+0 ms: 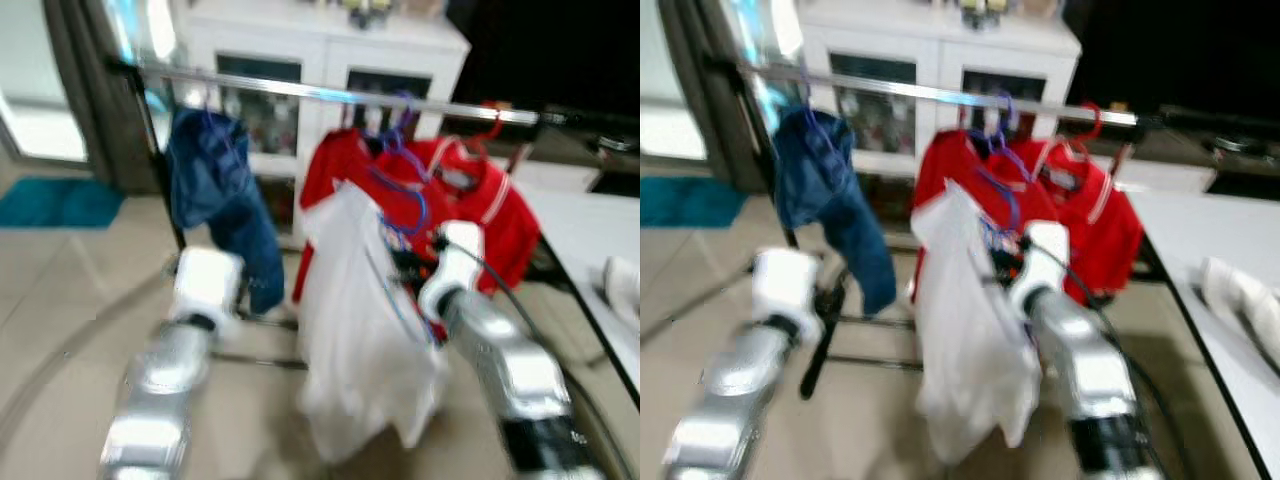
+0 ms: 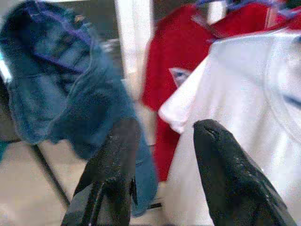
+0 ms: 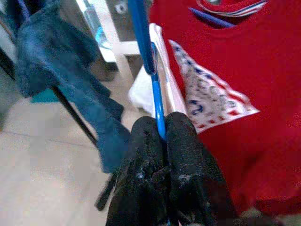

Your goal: Hang hanger

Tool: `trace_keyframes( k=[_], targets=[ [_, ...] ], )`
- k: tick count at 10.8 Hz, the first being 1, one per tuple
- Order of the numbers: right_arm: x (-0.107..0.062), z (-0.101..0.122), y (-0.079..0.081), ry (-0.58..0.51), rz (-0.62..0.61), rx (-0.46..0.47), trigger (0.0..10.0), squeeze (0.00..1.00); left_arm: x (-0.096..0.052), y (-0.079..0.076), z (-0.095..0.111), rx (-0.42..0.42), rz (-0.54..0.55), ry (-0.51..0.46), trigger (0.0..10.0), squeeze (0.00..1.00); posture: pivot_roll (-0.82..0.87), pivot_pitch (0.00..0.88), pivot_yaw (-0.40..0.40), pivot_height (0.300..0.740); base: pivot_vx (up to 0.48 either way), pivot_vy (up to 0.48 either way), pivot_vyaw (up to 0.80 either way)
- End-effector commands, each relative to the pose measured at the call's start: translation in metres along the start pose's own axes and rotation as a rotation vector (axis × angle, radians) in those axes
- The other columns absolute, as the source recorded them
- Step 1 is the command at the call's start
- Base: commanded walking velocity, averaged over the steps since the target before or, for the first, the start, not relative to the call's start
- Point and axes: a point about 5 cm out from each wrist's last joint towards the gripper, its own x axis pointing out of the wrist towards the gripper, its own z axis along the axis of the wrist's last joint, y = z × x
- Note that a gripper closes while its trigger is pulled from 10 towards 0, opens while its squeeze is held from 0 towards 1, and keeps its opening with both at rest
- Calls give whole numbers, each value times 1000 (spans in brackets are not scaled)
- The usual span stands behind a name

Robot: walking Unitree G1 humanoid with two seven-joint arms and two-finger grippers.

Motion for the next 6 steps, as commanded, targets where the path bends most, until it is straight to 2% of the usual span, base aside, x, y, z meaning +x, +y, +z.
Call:
trace_keyframes(
  k=[1, 2, 6],
  targets=[
    [4, 16, 12, -59, 39, -21, 10000, 0, -1, 10, 2, 13, 29, 2, 10000, 0, 123, 0, -82, 740, 382, 0, 800],
    [4, 15, 12, -59, 37, -20, 10000, 0, -1, 7, 3, 9, 24, 0, 10000, 0, 128, 0, -84, 740, 382, 0, 800],
    [10, 16, 12, -71, 27, -40, 10000, 0, -2, 6, 6, 34, -4, -2, 10000, 0, 149, 0, -69, 740, 380, 0, 0]
  ],
)
